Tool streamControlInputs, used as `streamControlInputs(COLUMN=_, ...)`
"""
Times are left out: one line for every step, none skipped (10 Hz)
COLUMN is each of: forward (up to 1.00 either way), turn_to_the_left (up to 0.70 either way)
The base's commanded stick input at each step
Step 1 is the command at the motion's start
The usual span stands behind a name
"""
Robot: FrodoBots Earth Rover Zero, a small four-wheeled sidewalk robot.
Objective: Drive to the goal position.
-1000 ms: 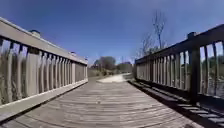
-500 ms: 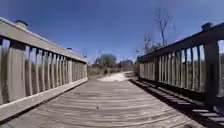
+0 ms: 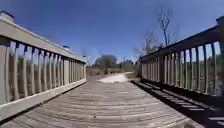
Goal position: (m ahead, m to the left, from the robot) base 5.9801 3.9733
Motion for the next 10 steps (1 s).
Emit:
streamControlInputs(forward=0.50, turn_to_the_left=0.00)
streamControlInputs(forward=0.50, turn_to_the_left=0.00)
streamControlInputs(forward=0.50, turn_to_the_left=0.00)
streamControlInputs(forward=0.50, turn_to_the_left=0.00)
streamControlInputs(forward=0.50, turn_to_the_left=0.00)
streamControlInputs(forward=0.50, turn_to_the_left=0.00)
streamControlInputs(forward=0.50, turn_to_the_left=0.00)
streamControlInputs(forward=0.50, turn_to_the_left=0.00)
streamControlInputs(forward=0.50, turn_to_the_left=0.00)
streamControlInputs(forward=0.50, turn_to_the_left=0.00)
